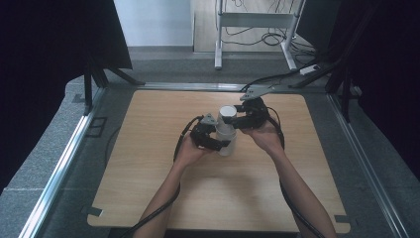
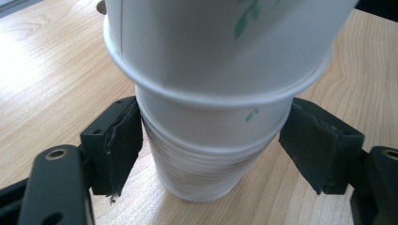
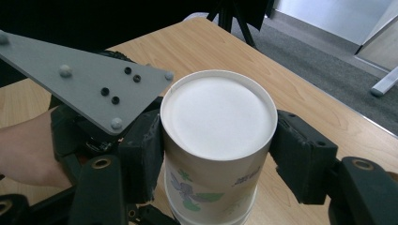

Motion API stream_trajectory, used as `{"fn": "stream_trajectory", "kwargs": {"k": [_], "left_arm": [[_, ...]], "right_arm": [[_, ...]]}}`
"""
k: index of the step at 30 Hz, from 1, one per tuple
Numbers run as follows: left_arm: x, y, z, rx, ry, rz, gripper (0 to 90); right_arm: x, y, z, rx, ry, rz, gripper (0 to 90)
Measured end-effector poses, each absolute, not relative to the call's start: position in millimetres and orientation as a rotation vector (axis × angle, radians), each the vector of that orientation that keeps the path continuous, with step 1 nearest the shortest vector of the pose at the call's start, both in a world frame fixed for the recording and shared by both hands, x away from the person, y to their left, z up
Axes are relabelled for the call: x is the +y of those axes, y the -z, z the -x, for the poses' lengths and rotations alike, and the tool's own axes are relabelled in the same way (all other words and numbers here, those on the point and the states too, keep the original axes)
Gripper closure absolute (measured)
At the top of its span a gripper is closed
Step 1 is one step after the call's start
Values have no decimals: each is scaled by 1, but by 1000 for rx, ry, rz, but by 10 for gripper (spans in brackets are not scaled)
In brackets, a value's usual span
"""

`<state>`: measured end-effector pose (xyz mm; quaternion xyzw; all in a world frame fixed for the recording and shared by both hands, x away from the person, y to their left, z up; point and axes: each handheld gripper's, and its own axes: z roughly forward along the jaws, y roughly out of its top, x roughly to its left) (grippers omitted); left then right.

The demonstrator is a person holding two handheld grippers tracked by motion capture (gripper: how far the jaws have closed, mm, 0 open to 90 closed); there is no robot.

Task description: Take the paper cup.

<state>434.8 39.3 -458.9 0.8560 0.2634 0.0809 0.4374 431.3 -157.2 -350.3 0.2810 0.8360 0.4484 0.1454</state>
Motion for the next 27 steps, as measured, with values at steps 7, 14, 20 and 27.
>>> {"fn": "stream_trajectory", "kwargs": {"k": [7, 14, 20, 27], "left_arm": [[39, 459, -435, 651, -207, -2132, 214], [40, 459, -435, 659, -177, -2117, 143], [41, 455, -433, 648, -164, -2096, 74], [41, 449, -430, 636, -175, -2090, 68]], "right_arm": [[-161, 339, -429, 2407, -1307, -792, 374], [-166, 325, -426, 2400, -1328, -785, 374], [-171, 317, -423, 2396, -1337, -775, 375], [-175, 307, -419, 2378, -1364, -768, 375]]}}
